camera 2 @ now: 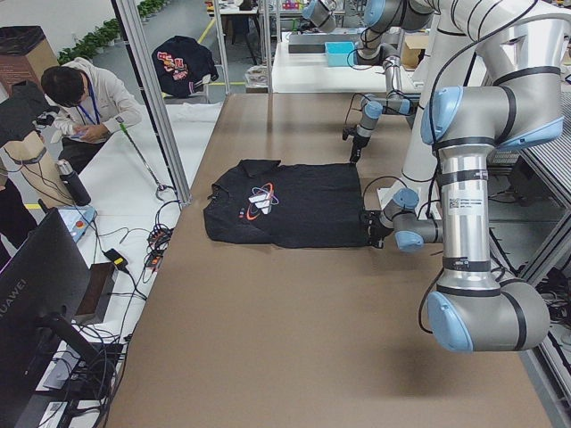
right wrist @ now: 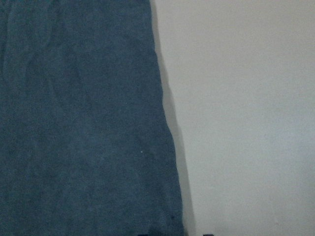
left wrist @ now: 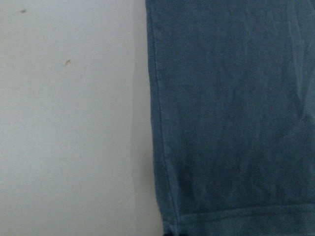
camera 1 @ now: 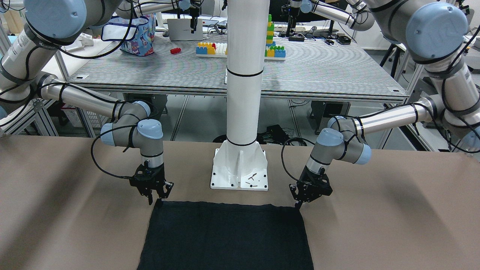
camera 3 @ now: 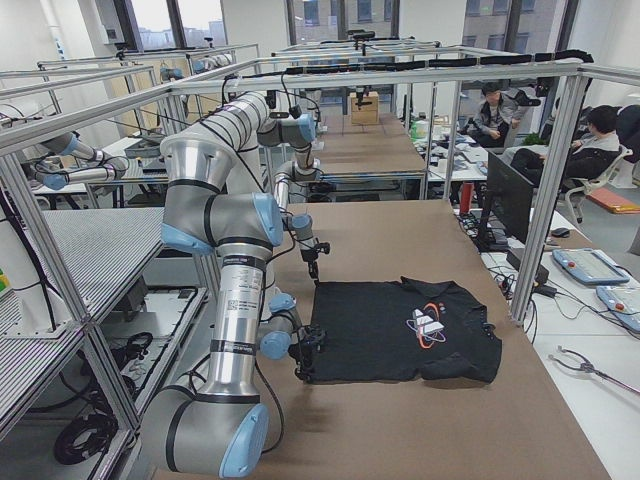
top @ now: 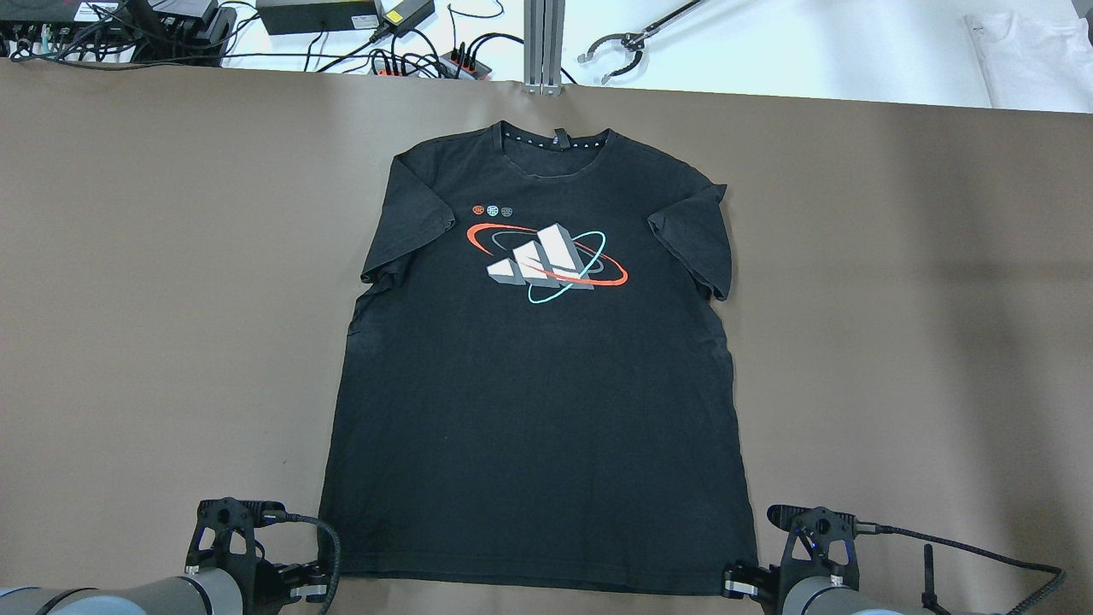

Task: Fold clothes
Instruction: 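Lower both grippers to the hem corners nearest the robot and grasp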

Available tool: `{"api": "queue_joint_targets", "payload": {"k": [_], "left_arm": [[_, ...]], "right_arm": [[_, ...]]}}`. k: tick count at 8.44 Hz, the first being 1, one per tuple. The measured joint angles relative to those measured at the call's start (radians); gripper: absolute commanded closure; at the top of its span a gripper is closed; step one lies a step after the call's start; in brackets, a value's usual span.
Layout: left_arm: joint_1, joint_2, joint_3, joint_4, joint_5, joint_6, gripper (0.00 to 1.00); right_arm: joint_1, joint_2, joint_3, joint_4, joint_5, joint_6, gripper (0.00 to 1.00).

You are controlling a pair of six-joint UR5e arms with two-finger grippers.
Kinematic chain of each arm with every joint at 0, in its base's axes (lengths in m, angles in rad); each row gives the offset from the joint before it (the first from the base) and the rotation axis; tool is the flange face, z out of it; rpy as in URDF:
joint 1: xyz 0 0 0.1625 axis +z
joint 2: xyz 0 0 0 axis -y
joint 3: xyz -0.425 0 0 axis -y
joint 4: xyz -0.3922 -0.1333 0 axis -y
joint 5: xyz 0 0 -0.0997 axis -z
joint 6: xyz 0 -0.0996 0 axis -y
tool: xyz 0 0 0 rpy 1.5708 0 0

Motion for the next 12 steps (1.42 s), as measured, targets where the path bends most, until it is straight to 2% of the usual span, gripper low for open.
{"api": "queue_joint_targets", "payload": {"k": [1,3,5,10,12], "left_arm": [[0.0,0.0,0.0,0.0,0.0,0.0,1.0],[0.0,0.0,0.0,-0.001,0.0,0.0,1.0],[0.0,0.0,0.0,-0.001,0.0,0.0,1.0],[-0.003,0.0,-0.01,-0.001,-0.001,0.001,1.0],[-0.02,0.003,-0.037,0.0,-0.021,0.031,1.0]], "right_arm": [[-0.004,0.0,0.001,0.0,0.0,0.0,0.6],[-0.012,0.001,0.002,0.0,-0.001,0.0,0.83],[-0.023,0.0,0.003,0.0,-0.001,-0.001,0.99],[-0.038,-0.001,0.012,0.0,-0.004,-0.006,1.0],[-0.031,-0.001,0.055,-0.008,-0.004,-0.017,1.0]]}}
